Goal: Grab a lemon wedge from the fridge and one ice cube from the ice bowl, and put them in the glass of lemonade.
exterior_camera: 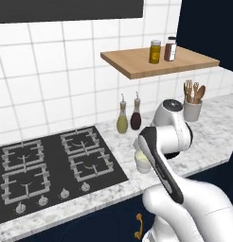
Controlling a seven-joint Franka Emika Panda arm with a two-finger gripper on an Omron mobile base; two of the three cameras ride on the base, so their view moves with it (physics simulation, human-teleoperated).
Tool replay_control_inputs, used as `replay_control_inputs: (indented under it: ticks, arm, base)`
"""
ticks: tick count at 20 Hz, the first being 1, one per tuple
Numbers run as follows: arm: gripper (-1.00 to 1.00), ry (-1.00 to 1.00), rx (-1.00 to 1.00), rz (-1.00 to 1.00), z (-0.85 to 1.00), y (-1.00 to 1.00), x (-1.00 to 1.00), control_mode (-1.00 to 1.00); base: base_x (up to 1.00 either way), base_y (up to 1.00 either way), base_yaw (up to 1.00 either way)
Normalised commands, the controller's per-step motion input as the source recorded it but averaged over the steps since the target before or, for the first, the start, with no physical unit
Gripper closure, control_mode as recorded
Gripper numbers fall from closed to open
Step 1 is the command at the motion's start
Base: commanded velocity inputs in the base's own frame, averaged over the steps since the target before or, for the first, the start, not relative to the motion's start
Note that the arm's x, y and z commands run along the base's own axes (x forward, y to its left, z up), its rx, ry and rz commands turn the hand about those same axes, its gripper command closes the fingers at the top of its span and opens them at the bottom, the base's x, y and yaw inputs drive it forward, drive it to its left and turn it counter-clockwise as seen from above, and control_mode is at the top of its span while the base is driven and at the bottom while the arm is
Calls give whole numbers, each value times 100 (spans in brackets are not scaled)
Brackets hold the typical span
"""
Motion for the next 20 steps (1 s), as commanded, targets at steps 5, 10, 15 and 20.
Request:
replay_control_inputs:
  ticks: [5, 10, 15, 20]
  arm:
    - [100, 2, 0, 0, -1, 0, 18, -100]
    - [100, 4, 0, 0, 0, 0, 39, -100]
    - [100, 0, 0, 3, -25, -2, 7, -100]
    - [100, -1, 0, 2, -38, 0, 2, -100]
  base:
    - [0, 0, 0]
    - [0, 0, 0]
    - [0, 0, 0]
    - [0, 0, 0]
